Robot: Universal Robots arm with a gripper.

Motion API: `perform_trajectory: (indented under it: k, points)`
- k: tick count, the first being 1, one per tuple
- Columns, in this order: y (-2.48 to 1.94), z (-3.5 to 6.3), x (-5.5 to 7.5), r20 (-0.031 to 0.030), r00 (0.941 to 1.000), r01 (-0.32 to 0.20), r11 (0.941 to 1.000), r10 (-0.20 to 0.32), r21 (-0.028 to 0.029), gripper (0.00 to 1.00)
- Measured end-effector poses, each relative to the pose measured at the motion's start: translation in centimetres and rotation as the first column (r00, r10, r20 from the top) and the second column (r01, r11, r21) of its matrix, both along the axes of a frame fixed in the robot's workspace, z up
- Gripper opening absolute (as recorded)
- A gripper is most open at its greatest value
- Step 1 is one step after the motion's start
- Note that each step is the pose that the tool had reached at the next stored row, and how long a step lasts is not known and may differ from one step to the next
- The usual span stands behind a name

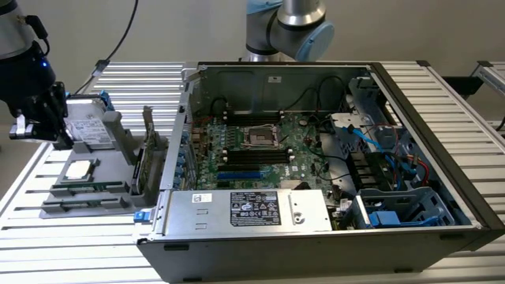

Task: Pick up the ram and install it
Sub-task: 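Pick up the ram and move it above insertion slot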

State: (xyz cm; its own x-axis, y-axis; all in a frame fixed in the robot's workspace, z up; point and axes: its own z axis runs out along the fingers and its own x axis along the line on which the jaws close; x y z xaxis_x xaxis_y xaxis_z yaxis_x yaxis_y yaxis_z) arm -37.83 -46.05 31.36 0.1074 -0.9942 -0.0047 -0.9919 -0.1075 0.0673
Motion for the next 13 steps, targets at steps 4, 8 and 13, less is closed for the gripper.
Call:
perform_trajectory:
  k: [4,8,13]
  points:
    - [-0.01,0.0,-0.01,0.0001,1.0,-0.008,1.0,0.008,-0.0006,0.1]
    - [-0.01,-0.01,-0.01,0.0001,1.0,-0.008,1.0,0.008,-0.0006,0.18]
    - [-0.21,-0.07,-0.02,0.0002,1.0,-0.008,1.0,0.008,-0.0007,0.31]
